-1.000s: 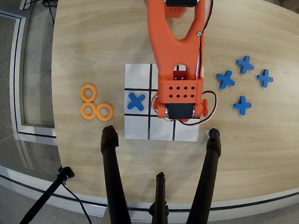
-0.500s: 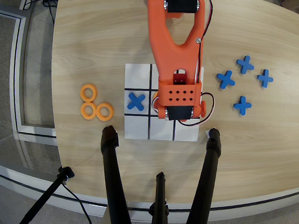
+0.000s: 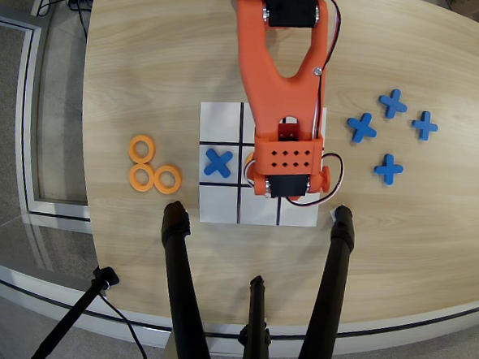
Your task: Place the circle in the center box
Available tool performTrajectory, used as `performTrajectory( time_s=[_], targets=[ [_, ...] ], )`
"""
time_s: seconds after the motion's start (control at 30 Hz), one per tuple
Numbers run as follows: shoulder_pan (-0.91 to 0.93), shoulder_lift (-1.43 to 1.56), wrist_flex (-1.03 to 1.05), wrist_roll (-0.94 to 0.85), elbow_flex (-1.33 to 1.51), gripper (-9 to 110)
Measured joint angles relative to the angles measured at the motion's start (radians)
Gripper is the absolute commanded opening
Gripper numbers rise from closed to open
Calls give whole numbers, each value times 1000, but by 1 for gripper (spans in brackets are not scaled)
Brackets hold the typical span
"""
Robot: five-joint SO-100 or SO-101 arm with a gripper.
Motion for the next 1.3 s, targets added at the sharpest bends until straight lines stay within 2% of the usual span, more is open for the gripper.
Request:
performTrajectory(
  time_s=[0.37, 0.47, 0.87, 1.07, 1.3],
  targets=[
    [3, -2, 29, 2, -15, 13],
    [9, 5, 49, 2, -15, 22],
    [40, 141, 198, 0, -81, 22],
    [91, 347, 273, -14, -23, 22],
    [130, 726, 295, -91, 290, 22]
  ],
)
